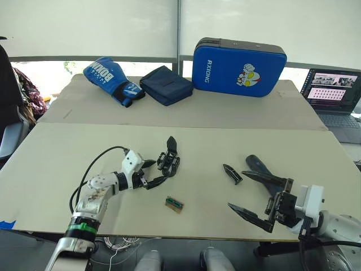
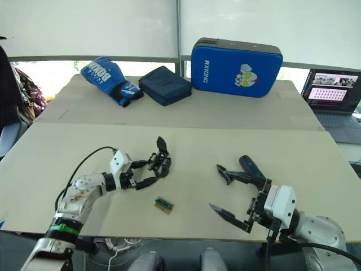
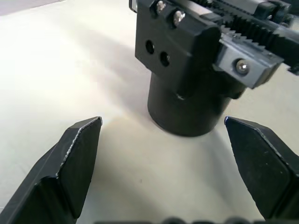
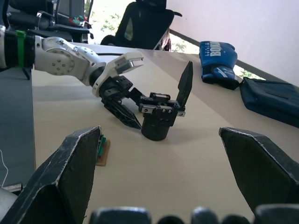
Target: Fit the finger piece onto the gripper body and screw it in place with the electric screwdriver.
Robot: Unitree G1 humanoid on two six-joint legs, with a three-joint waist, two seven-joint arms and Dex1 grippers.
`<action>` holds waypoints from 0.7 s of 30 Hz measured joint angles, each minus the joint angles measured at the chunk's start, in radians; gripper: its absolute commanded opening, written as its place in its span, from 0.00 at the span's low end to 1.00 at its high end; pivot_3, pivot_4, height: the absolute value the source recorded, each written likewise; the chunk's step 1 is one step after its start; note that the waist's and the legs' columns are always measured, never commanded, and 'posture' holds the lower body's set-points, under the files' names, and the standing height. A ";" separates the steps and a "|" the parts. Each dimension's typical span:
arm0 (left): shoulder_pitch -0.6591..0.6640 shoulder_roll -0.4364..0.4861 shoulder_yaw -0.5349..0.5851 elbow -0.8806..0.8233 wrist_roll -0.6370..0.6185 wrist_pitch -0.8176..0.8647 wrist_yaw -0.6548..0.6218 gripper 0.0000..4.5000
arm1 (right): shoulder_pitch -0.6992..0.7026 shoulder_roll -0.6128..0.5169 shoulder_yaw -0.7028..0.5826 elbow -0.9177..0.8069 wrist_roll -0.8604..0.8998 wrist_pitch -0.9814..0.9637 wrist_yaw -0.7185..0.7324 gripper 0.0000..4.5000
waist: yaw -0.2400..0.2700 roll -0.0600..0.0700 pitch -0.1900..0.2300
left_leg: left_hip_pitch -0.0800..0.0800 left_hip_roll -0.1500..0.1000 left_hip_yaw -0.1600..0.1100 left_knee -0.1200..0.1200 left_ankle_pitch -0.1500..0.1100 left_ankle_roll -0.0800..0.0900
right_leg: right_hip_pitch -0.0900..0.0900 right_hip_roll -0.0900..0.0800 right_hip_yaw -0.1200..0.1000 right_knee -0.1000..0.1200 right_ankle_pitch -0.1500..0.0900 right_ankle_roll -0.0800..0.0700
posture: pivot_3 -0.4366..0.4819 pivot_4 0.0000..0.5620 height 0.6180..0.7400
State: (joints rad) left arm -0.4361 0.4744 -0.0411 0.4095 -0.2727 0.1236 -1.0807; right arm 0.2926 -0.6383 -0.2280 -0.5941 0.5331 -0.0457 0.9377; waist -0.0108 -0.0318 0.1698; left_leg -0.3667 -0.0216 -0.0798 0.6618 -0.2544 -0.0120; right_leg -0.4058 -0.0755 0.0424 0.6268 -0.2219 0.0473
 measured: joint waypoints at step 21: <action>-0.300 -0.085 -0.057 0.551 0.135 -0.419 -0.252 0.51 | 0.042 -0.006 -0.018 -0.027 0.000 0.010 -0.015 1.00 | -0.001 0.000 0.000 | 0.000 -0.001 0.000 0.000 0.000 0.000 | 0.000 0.000 0.000 0.001 0.000 0.001 | 0.48 0.27 1.00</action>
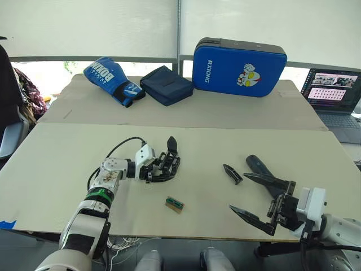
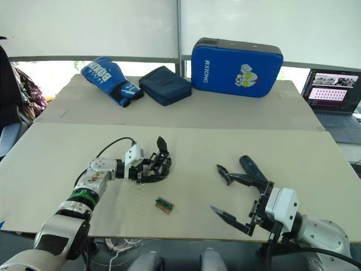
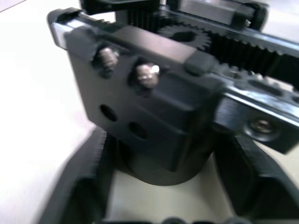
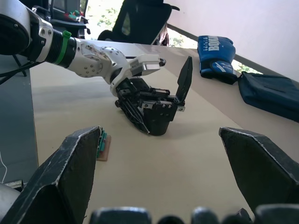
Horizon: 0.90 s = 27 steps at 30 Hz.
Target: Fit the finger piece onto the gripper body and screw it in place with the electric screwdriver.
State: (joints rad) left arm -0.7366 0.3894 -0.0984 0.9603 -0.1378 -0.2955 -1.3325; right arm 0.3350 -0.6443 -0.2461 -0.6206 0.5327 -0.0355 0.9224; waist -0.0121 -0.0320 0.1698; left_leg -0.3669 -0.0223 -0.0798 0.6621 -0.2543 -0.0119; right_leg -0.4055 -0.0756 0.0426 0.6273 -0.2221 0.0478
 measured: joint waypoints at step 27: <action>0.260 -0.065 -0.041 -0.550 0.018 0.316 0.313 0.51 | 0.064 0.010 -0.010 0.003 -0.010 -0.024 0.029 1.00 | 0.000 0.000 0.000 | 0.000 0.000 0.000 0.001 0.000 0.000 | 0.000 0.000 0.000 0.001 0.000 0.000 | 0.48 0.27 1.00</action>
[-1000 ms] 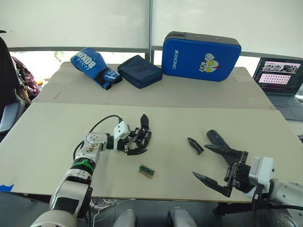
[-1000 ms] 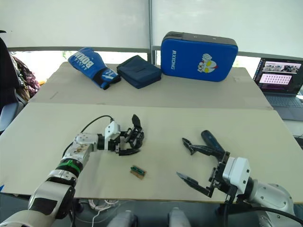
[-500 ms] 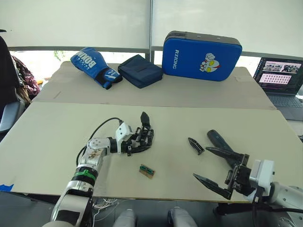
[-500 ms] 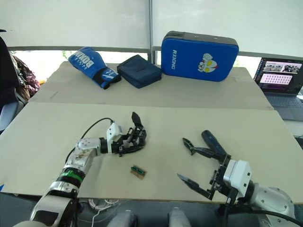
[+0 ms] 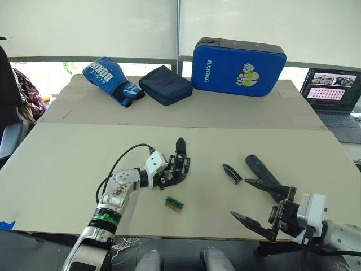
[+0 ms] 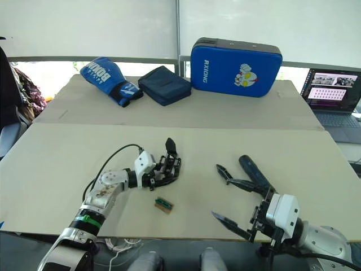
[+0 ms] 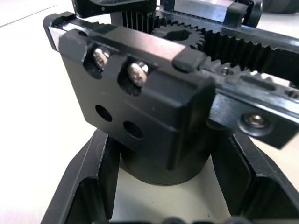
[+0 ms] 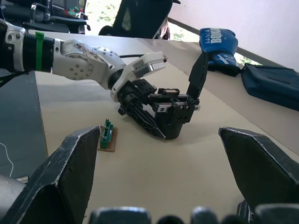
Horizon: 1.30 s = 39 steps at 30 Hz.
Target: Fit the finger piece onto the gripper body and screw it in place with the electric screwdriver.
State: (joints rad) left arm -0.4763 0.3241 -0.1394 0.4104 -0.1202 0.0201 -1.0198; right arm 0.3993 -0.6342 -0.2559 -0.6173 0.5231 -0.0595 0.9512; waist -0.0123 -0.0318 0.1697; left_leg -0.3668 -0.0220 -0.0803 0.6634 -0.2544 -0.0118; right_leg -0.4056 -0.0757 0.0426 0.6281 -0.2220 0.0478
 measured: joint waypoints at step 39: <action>0.251 0.361 0.290 -0.387 -0.442 0.115 -0.332 0.99 | -0.031 -0.263 -0.100 -0.062 0.106 0.589 -0.265 1.00 | 0.000 0.004 -0.001 | 0.000 0.004 0.001 -0.001 0.000 0.000 | 0.000 0.002 0.000 -0.001 -0.005 0.004 | 0.48 0.27 1.00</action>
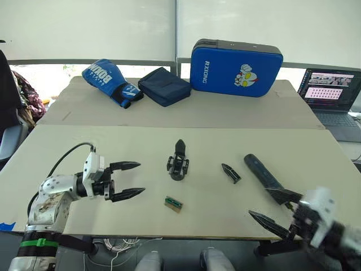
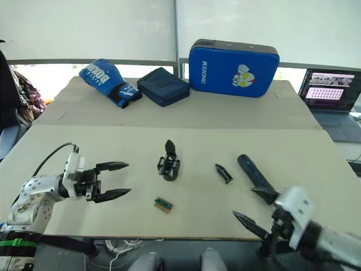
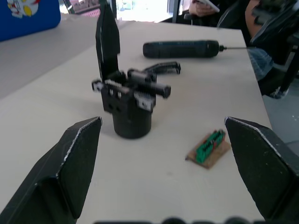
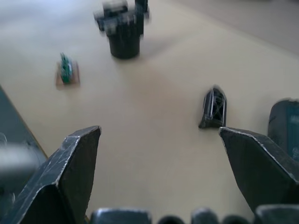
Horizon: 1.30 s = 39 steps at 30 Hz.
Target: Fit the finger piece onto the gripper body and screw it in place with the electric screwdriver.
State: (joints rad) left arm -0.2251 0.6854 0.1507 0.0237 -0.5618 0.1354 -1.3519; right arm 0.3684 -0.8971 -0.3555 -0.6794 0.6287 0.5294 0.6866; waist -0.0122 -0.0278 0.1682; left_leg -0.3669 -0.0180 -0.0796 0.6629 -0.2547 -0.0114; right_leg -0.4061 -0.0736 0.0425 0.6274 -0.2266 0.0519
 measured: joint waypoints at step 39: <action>-0.061 -0.054 -0.030 -0.248 -0.113 0.166 0.160 1.00 | -0.905 0.007 0.612 0.381 -0.181 0.677 -0.062 0.24 | 0.008 0.001 0.002 | -0.017 -0.003 0.000 0.005 0.000 0.001 | -0.017 -0.002 -0.001 0.002 0.007 -0.006 | 0.48 0.27 1.00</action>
State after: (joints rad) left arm -0.2863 0.6316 0.1203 -0.2246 -0.6747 0.3012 -1.1916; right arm -0.5367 -0.8905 0.2563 -0.2979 0.4479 1.2063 0.6249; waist -0.0040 -0.0266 0.1701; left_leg -0.3837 -0.0207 -0.0798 0.6680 -0.2549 -0.0107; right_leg -0.4231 -0.0753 0.0420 0.6298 -0.2199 0.0460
